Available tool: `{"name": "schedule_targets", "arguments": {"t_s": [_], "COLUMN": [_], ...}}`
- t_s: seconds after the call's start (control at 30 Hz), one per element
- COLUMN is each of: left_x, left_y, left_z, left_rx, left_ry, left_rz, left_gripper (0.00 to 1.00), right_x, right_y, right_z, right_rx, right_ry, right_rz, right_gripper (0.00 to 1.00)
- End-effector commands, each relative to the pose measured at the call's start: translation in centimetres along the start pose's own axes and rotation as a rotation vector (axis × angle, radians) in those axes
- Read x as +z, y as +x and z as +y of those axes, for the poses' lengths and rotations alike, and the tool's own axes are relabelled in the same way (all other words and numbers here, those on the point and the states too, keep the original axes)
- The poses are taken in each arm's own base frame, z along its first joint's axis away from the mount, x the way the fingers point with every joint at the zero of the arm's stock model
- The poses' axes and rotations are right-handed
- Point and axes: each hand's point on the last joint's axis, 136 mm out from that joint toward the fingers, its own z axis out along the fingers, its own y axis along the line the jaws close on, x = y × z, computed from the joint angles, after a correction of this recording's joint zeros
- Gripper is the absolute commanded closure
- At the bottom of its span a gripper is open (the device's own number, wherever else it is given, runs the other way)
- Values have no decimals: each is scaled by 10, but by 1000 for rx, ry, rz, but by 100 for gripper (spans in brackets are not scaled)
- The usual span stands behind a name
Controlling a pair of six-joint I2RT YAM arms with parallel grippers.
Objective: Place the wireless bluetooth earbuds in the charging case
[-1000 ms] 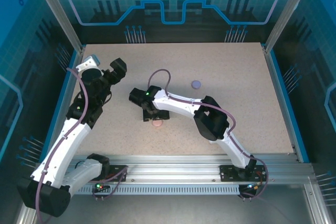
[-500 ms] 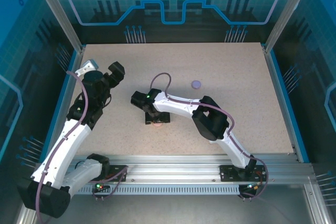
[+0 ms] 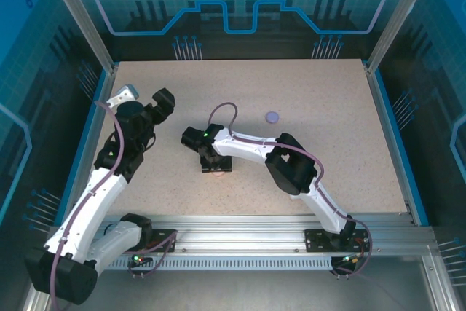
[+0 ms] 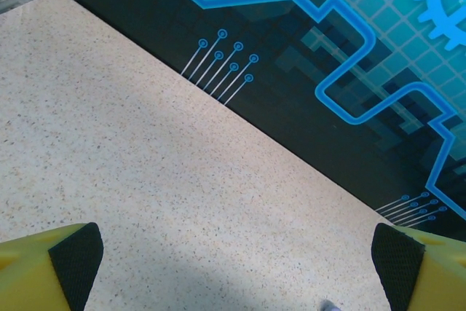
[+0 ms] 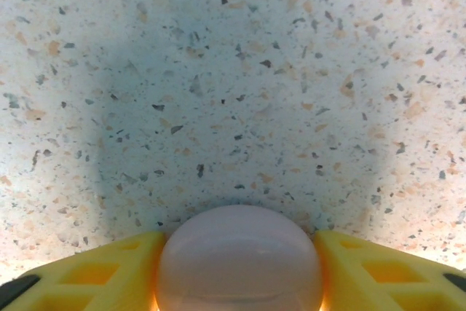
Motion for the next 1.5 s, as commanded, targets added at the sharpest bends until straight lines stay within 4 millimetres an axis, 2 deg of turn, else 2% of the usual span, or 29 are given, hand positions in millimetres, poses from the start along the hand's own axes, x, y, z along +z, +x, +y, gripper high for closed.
{"name": "schedule_targets", "arguments": {"t_s": [0.0,0.13,0.17,0.3,0.43,0.63,0.83,1.07,1.27,1.47], "left_x": [0,1,2,8,15,24,29,27,22,25], "left_y": [1,13,16,39,70,112,162,204,227,243], "left_z": [-9,-17,-18,-22,-26,-17,-21,-31,-37,-44], "left_rx": [37,60,60,46,11,-4,-20,-67,-95,-136], "left_ry": [68,135,147,197,265,275,350,431,492,517], "left_rz": [3,43,56,139,249,353,439,476,475,501], "left_gripper": [1,1,1,1,1,1,1,1,1,1], "right_x": [20,20,6,-13,-30,-31,-33,-33,-33,-37], "right_y": [2,2,-3,-14,-25,-39,-55,-70,-77,-84], "right_z": [-10,-14,-15,-28,-54,-103,-135,-139,-126,-109], "right_rx": [24,37,52,98,162,303,458,635,734,774], "right_ry": [49,48,24,-5,-2,-1,-36,-139,-234,-306], "right_rz": [31,20,0,-42,-83,-78,-76,-36,8,36], "right_gripper": [51,58,58,59,59,60,60,60,60,60]}}
